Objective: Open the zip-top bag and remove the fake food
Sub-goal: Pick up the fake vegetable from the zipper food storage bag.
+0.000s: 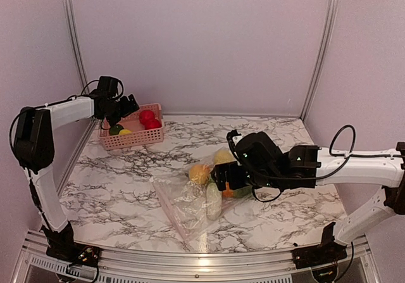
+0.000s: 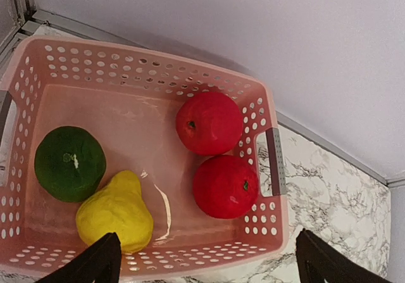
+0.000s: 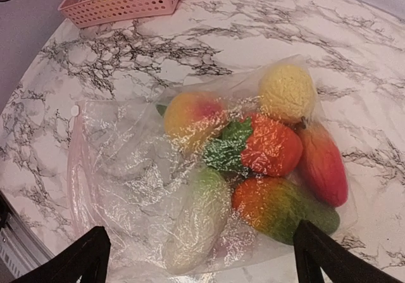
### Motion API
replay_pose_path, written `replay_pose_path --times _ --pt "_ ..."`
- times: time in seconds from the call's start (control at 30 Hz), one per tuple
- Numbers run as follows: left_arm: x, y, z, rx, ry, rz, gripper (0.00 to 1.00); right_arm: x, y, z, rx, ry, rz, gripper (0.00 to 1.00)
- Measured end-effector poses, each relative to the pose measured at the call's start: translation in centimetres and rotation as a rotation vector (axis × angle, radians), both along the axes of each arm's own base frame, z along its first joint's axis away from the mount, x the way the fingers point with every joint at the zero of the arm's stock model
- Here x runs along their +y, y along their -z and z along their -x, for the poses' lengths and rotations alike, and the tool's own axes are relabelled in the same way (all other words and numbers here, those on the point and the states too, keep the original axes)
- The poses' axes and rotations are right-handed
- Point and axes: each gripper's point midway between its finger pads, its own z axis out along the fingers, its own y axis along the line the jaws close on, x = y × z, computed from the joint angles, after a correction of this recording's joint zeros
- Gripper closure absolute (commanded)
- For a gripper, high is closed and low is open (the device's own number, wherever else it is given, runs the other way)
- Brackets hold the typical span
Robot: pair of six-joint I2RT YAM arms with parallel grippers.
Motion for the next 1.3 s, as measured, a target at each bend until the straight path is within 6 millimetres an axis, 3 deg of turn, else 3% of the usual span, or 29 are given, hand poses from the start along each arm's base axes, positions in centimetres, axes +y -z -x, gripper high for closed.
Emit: replay_pose_path --times 0.2,0.63,0.8,1.03,1.17,1.3 --pt "-0.9 -1.1 5.6 -0.024 0.026 0.08 0.01 -0.5 1.1 0.0 0.011 0.005 0.018 0.03" --pt "-6.9 4.0 21.0 0.076 0.211 0.181 0.01 0.3 2.9 -0.3 0.05 -0.007 0.013 0.21" --pt "-8.0 6.3 25.5 0.123 0.252 0.221 0.08 0.7 3.5 -0.3 0.066 -0.008 0.009 0.37" --pt "-9.8 9.4 29.9 0.199 0.304 0.26 0.32 0.8 5.3 -0.7 0.1 0.005 0.034 0.65" --pt "-11.0 10.6 31.9 0.232 0.337 0.284 0.35 0.8 6.3 -1.0 0.118 0.018 0.047 0.77" --pt "-12.4 10.7 32.6 0.236 0.365 0.311 0.36 0.5 7.7 -1.5 0.138 0.038 0.073 0.83"
